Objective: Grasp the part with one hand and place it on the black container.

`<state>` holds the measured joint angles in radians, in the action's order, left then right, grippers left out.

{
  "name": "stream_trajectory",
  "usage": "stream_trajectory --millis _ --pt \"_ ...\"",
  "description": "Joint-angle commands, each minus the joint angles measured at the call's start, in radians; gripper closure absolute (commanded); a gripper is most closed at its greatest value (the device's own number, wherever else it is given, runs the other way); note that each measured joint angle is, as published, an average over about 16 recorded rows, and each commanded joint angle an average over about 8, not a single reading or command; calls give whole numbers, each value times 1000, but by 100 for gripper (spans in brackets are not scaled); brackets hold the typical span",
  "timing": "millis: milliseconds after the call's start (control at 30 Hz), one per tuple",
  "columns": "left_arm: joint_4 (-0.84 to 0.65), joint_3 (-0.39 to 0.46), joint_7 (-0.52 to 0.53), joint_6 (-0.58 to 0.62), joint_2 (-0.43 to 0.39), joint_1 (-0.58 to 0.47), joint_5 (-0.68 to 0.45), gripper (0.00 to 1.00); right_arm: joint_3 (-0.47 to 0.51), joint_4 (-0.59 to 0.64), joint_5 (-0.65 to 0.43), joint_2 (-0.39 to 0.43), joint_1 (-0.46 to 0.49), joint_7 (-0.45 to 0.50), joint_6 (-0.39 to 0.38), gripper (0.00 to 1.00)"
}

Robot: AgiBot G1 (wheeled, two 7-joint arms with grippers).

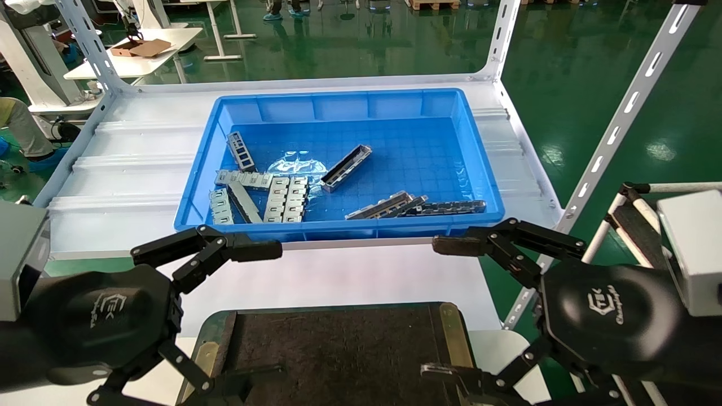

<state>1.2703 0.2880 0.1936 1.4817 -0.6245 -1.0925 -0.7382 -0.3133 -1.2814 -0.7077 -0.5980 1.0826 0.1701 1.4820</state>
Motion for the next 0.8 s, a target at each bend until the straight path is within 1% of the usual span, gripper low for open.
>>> stream_trajectory --millis 33,233,433,633,800 --pt "-4 0 2 0 -1 -3 1 0 0 0 0 0 0 0 0 0" --pt "-19 24 7 -52 -40 -42 -59 0 0 0 0 0 0 0 0 0" --pt "-66 66 9 -126 -112 -104 -157 0 -1 0 0 0 0 0 0 0" --pt "-171 111 -7 -185 -196 -179 -255 0 -1 0 0 0 0 0 0 0" --pt "-301 147 -35 -238 -278 -251 -333 0 -1 0 1 0 1 -1 0 0"
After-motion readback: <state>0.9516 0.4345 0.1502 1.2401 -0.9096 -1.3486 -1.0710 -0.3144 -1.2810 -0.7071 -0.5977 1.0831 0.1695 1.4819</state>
